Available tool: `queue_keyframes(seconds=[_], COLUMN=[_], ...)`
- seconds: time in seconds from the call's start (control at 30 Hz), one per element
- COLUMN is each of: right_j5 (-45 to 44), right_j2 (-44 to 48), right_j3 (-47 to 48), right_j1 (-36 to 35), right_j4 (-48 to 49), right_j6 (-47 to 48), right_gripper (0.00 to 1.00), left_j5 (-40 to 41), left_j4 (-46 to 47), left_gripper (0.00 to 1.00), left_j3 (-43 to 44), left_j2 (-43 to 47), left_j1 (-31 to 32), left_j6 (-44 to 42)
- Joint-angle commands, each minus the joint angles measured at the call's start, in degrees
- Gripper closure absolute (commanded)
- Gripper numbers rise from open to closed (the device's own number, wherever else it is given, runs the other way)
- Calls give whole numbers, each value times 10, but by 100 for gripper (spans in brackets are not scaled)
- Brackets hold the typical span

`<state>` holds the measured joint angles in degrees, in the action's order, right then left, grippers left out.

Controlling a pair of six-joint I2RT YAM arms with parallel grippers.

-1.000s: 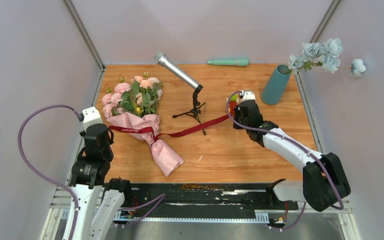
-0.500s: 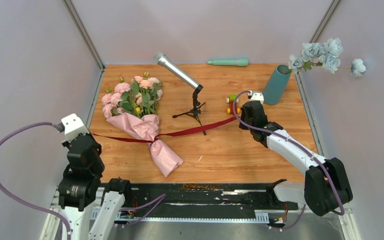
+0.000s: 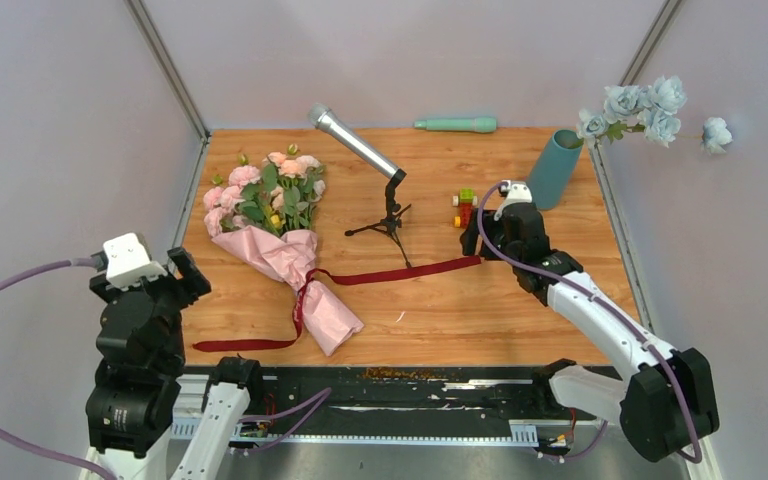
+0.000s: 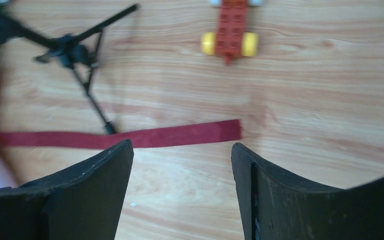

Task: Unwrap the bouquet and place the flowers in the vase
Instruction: Untie the ribbon from the wrapping paper.

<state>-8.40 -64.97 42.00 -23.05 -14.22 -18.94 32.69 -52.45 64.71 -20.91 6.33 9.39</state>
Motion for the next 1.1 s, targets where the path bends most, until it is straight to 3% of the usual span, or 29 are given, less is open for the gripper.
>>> queue_keyframes(seconds=[0.0,0.17,0.27,0.67,1.07], right_j5=[175,239,233,202,85], right_j2=[26,11,-13,-228,-325], right_j3=[-9,-12,-14,60,138], right_j1=[-16,-97,-169,-376,-435], right_j4=[50,89,120,216,170], right_j6=[27,9,1,-26,-22], right_gripper=[27,35,41,35,28], left_j5=[-196,-442,-506,-494,-474], left_j4=[12,116,185,247,318], left_gripper=[16,28,35,39,44], left_j3=[-11,-135,-229,-363,-424], left_j2=[-49,-94,-102,-131,-153], left_j1=[-3,-3,-2,-2,-1], left_j6=[-6,59,116,200,238])
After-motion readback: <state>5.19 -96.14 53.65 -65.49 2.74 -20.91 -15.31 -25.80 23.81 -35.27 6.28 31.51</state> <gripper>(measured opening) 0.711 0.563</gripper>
